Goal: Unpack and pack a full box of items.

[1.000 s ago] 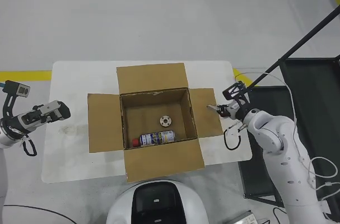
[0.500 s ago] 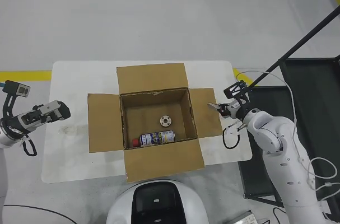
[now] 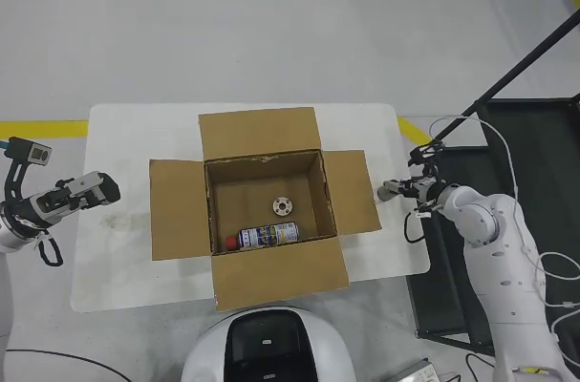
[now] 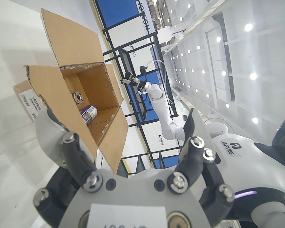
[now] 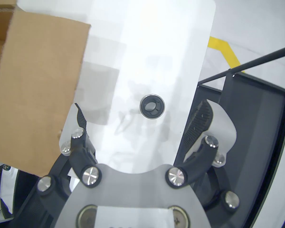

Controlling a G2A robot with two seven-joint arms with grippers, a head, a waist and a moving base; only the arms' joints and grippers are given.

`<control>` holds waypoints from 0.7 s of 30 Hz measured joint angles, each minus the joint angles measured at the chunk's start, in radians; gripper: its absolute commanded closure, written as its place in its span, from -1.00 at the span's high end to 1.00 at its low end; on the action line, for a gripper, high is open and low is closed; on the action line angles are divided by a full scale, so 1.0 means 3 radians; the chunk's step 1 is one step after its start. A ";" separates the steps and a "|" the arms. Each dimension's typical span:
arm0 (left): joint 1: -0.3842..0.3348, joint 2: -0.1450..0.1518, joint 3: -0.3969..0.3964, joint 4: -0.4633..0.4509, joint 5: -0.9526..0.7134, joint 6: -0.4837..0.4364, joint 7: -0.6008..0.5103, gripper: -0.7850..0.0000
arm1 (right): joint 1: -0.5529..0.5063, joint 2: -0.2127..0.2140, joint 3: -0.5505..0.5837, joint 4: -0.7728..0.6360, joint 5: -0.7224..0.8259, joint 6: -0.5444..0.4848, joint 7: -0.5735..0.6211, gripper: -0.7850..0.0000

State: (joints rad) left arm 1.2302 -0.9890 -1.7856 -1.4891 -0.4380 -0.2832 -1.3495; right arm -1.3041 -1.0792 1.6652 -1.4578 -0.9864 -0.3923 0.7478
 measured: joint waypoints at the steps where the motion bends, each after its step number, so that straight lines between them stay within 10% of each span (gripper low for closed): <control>1: 0.0000 0.0000 0.0000 0.0000 0.0000 0.0000 0.0000 1.00 | 0.0033 -0.0002 -0.0032 0.0089 -0.0024 0.0022 -0.0015 1.00; 21: 0.0000 0.0000 0.0000 0.0000 0.0000 0.0000 0.0000 1.00 | 0.0834 -0.0091 -0.0663 0.1511 -0.0006 0.0120 -0.0265 1.00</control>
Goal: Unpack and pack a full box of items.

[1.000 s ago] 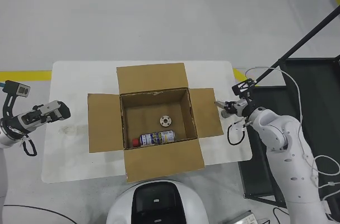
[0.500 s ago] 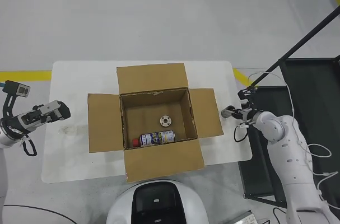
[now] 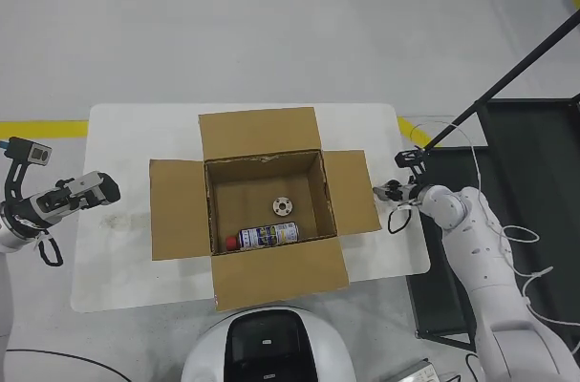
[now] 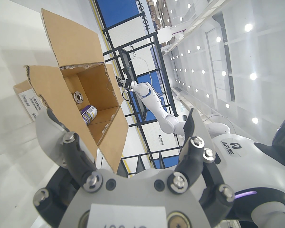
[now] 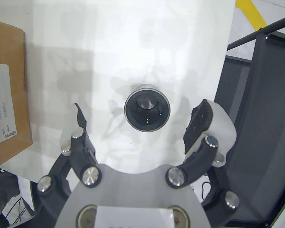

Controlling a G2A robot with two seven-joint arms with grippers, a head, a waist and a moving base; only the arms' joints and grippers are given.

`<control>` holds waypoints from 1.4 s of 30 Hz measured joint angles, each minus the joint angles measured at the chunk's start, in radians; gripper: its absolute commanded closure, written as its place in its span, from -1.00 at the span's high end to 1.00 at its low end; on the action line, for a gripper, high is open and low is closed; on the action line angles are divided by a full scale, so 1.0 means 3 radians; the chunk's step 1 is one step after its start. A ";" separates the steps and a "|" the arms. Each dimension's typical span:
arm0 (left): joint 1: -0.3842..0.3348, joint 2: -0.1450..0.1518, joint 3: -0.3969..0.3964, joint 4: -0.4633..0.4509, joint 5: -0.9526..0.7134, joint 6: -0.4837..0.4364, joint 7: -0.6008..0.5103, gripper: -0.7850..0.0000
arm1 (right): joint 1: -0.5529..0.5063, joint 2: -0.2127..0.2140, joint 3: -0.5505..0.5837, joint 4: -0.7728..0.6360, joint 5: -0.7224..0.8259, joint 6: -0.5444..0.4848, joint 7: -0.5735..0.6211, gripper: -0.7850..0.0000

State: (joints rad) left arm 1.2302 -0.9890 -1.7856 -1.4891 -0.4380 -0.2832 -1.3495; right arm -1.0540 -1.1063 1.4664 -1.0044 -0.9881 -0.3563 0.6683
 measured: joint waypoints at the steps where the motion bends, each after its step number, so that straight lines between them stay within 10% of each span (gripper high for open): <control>1: 0.0000 0.0000 0.0000 0.0000 0.0000 0.0000 0.0000 1.00 | 0.0033 -0.0005 -0.0025 0.0056 -0.0002 0.0009 -0.0004 1.00; 6: 0.0000 0.0000 0.0000 0.0000 0.0000 0.0000 0.0000 1.00 | 0.0187 -0.0026 -0.0129 0.0335 -0.0015 0.0036 -0.0079 0.82; 8: 0.0000 0.0000 0.0000 0.0000 0.0000 0.0000 0.0000 1.00 | 0.0233 -0.0032 -0.0162 0.0413 -0.0023 0.0026 -0.0111 -0.27; 12: 0.0000 0.0000 0.0000 0.0000 0.0000 0.0000 0.0000 1.00 | 0.0294 -0.0038 -0.0223 0.0491 -0.0092 0.0038 -0.0188 -1.00; 27: 0.0000 0.0000 0.0000 0.0000 0.0000 0.0000 0.0000 1.00 | 0.0241 -0.0006 -0.0211 0.0264 -0.0131 0.0032 -0.0302 -1.00; 42: 0.0000 0.0000 0.0000 0.0000 0.0000 0.0000 0.0000 1.00 | -0.0520 0.0149 0.0339 -0.1861 0.0278 -0.0089 0.0199 -1.00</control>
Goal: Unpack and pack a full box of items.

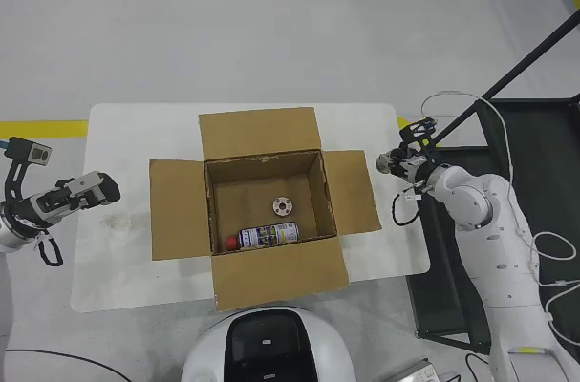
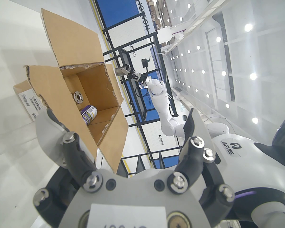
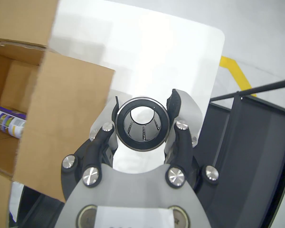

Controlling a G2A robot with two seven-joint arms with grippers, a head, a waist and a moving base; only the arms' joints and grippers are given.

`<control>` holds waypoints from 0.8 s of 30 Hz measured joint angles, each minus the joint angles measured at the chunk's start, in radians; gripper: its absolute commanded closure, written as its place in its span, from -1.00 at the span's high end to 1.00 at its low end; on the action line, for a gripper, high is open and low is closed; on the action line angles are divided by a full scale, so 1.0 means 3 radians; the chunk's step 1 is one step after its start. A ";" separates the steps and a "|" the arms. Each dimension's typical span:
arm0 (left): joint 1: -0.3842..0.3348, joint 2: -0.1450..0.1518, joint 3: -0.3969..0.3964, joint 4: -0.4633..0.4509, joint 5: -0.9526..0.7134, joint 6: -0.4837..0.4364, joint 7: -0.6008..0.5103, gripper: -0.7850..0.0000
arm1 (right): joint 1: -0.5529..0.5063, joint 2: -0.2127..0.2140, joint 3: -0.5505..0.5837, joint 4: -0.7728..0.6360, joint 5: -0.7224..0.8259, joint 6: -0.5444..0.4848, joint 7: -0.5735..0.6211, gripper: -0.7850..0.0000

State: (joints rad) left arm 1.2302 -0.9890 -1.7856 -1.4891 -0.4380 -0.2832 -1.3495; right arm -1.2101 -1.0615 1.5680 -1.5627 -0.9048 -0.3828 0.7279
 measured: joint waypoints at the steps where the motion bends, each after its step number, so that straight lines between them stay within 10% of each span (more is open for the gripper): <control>1: 0.0000 0.0000 0.0000 0.0000 0.0000 0.0000 0.0000 1.00 | 0.0003 -0.0003 -0.0033 -0.0088 0.0015 -0.0001 0.0012 -1.00; 24: 0.0000 0.0000 0.0000 0.0000 0.0000 0.0000 0.0000 1.00 | 0.0368 -0.0164 -0.1341 -0.0269 0.0212 0.0124 0.0023 -1.00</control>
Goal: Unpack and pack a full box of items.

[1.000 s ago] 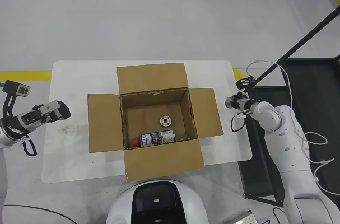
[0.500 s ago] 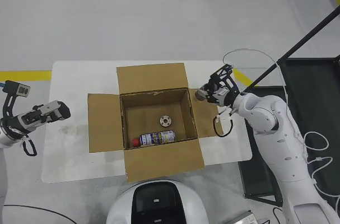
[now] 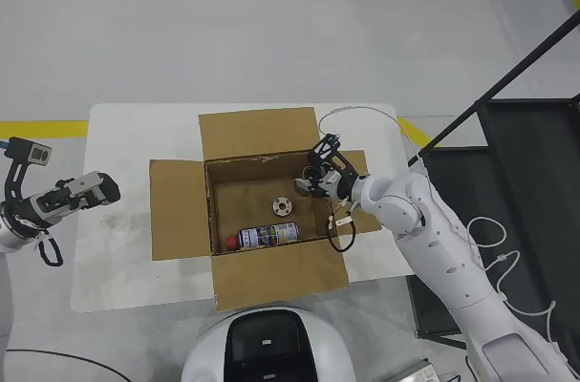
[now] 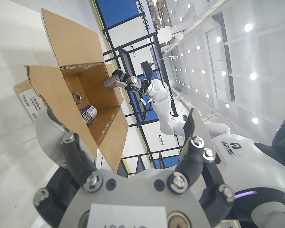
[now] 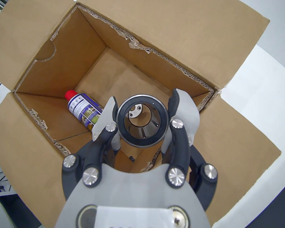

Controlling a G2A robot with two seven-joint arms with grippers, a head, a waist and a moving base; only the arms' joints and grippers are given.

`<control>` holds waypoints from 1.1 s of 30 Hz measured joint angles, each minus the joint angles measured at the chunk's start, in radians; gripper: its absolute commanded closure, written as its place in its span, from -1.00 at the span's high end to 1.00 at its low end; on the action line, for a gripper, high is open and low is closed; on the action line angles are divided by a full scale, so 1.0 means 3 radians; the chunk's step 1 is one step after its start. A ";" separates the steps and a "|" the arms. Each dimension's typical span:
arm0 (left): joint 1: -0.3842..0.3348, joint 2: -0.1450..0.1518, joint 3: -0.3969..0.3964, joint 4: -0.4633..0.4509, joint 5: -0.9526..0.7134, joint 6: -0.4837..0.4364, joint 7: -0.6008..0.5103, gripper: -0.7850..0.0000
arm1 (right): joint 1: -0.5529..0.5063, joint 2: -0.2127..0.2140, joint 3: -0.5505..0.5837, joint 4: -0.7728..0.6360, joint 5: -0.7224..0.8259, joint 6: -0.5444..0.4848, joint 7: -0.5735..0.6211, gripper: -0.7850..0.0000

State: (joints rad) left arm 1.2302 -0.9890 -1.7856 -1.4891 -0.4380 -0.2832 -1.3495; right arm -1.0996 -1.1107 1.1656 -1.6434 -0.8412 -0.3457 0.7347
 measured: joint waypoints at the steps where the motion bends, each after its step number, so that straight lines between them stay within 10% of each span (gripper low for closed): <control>1: 0.0000 0.0000 0.0000 0.0000 0.0000 0.0000 0.0000 1.00 | -0.0001 0.0000 0.0001 0.0001 -0.0001 -0.0001 -0.0003 -1.00; 21: 0.0000 0.0000 0.0000 0.0000 0.0000 0.0000 0.0000 1.00 | 0.0003 -0.0010 -0.0053 -0.0004 -0.0033 0.0000 -0.0046 -1.00; 33: 0.0000 0.0000 0.0000 0.0000 0.0000 0.0000 0.0000 1.00 | 0.0982 -0.0371 -0.1220 0.0926 -0.0206 -0.0175 -0.0380 -1.00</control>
State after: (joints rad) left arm 1.2302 -0.9890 -1.7856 -1.4891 -0.4380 -0.2832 -1.3495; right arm -0.8052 -1.2220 0.7997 -1.3655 -0.9031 -0.3980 0.6206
